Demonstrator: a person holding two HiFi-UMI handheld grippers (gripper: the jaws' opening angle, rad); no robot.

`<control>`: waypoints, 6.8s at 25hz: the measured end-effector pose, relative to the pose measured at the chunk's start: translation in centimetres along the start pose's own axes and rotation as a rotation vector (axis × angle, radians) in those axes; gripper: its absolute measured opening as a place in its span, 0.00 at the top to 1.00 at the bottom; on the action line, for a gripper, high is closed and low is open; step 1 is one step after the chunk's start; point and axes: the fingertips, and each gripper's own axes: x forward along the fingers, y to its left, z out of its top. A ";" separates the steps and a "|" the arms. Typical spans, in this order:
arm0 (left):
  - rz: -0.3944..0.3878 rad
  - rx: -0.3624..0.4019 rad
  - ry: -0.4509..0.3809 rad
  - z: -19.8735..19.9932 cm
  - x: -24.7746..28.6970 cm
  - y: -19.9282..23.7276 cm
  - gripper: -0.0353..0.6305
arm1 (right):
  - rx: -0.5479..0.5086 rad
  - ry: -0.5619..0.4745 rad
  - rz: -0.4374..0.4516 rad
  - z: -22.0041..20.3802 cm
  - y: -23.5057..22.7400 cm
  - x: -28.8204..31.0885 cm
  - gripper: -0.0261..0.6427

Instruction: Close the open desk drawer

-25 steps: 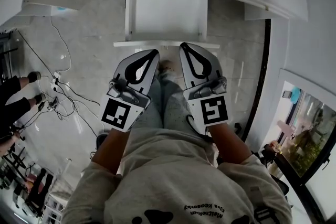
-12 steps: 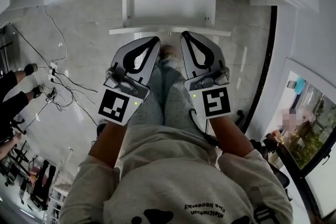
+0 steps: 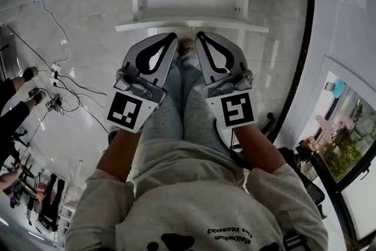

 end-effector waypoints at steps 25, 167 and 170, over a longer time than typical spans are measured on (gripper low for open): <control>-0.045 0.012 0.091 -7.1 1.8 1.9 0.92 | 0.105 0.309 -0.030 -12.6 0.2 2.5 0.91; 0.073 -0.012 0.094 1.3 21.1 20.8 0.92 | 0.315 0.461 -0.147 -10.2 -17.5 27.9 0.81; 0.074 -0.012 0.095 1.3 21.2 20.6 0.92 | 0.313 0.465 -0.146 -10.3 -17.6 27.7 0.81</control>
